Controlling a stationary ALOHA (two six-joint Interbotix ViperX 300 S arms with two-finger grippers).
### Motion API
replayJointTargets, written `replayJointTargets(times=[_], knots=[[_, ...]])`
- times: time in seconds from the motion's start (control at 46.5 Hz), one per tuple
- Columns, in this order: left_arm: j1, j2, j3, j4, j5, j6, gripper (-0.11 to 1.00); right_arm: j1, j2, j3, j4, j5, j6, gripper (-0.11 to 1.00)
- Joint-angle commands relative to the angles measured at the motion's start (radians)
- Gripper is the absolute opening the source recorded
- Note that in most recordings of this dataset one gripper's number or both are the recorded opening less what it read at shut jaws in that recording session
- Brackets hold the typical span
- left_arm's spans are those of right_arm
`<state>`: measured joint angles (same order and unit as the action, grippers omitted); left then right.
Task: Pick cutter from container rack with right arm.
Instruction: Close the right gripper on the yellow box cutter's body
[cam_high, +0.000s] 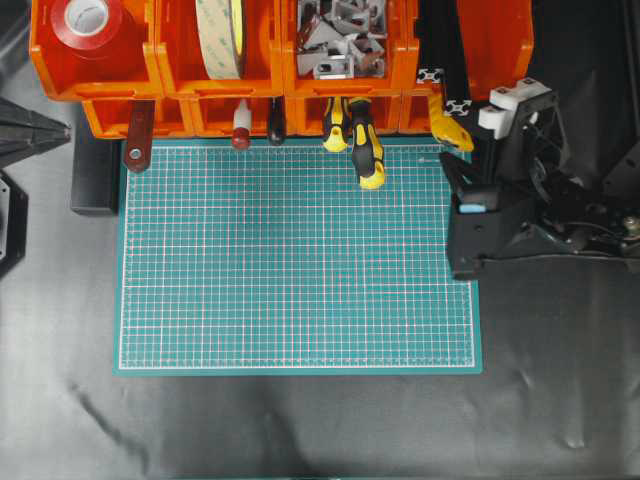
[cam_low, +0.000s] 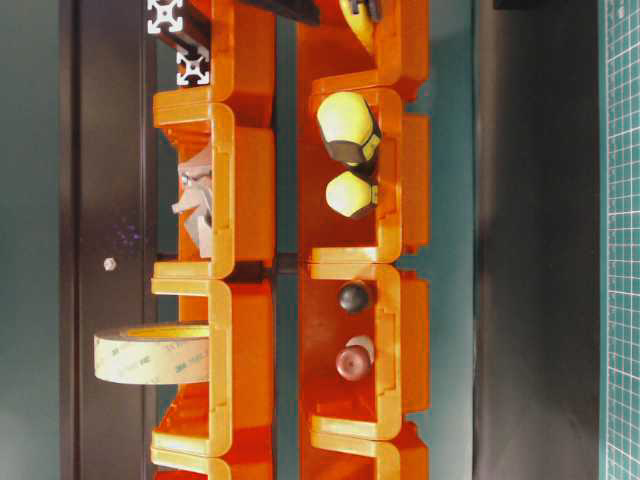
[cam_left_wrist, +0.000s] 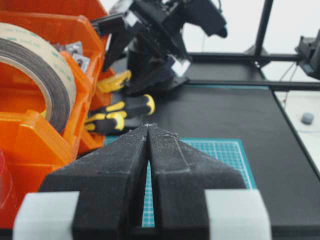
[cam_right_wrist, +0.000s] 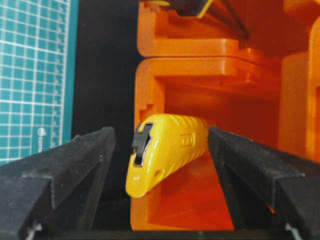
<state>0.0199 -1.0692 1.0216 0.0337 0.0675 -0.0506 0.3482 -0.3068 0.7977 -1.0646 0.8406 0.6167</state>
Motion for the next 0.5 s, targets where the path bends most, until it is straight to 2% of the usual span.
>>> replayJointTargets(times=[0.0, 0.258, 0.474], knots=[[0.002, 0.005, -0.009, 0.003, -0.005, -0.003, 0.0, -0.006, 0.0, -0.006, -0.012, -0.006, 0.02, 0.73], [0.003, 0.005, -0.002, 0.003, -0.003, -0.005, 0.0, -0.009, 0.0, 0.009, -0.014, 0.002, 0.038, 0.71], [0.002, 0.005, 0.002, 0.002, -0.005, -0.005, 0.0, -0.021, 0.0, 0.014, -0.012, 0.009, 0.038, 0.62]])
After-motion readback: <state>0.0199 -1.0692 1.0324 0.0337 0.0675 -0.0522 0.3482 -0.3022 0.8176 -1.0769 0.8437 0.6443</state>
